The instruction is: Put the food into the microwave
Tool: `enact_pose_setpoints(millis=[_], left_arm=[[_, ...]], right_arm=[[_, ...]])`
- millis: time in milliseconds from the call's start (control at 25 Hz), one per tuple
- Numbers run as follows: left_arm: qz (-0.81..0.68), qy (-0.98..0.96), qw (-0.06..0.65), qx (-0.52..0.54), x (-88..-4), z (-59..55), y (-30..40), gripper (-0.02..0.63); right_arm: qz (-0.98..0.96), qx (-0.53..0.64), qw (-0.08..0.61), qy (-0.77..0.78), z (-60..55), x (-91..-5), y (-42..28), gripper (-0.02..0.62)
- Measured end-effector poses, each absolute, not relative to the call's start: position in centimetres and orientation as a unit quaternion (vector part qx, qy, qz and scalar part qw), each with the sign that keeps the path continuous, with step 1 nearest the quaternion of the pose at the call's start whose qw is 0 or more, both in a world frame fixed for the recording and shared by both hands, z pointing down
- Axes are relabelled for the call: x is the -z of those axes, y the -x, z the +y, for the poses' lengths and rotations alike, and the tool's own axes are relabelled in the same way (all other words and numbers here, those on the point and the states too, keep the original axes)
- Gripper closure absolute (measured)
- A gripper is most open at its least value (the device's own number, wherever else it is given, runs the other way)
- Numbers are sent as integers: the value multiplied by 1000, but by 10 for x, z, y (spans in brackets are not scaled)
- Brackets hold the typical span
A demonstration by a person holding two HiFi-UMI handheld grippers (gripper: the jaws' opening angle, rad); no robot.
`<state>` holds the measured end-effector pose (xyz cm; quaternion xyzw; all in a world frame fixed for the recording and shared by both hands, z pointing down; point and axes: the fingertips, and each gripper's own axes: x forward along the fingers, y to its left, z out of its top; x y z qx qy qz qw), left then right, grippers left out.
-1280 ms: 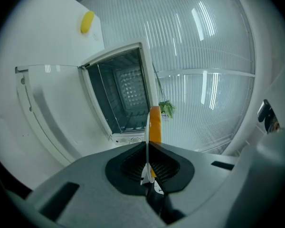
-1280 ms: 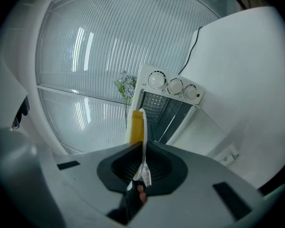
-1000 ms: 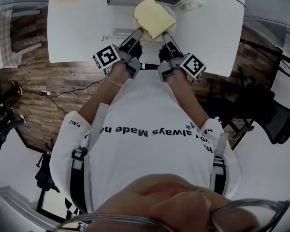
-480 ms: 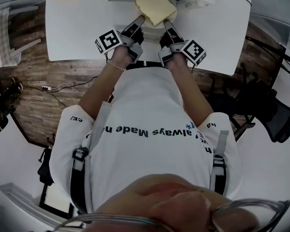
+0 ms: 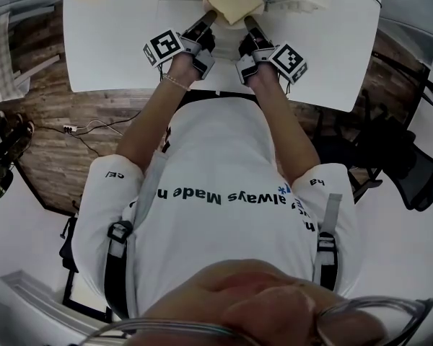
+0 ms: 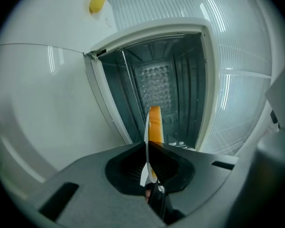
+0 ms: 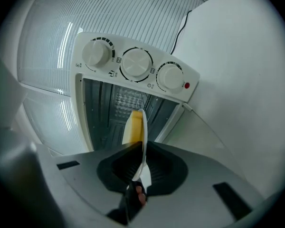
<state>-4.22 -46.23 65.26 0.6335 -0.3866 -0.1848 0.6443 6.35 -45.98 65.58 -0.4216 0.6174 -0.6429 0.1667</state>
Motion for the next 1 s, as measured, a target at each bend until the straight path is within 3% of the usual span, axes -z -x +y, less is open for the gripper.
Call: enact_pose_setpoints(millis=[560, 720, 1000], left_arm=[[-397, -638, 635, 178, -672, -503, 64, 584], [-390, -640, 635, 188, -669, -502, 63, 553], [-391, -611, 653, 218, -679, -511, 52, 584]], right_arm=[[581, 666, 182, 432, -503, -683, -42, 572], [576, 665, 190, 436, -512, -683, -40, 572], [578, 657, 201, 440, -537, -687, -43, 571]])
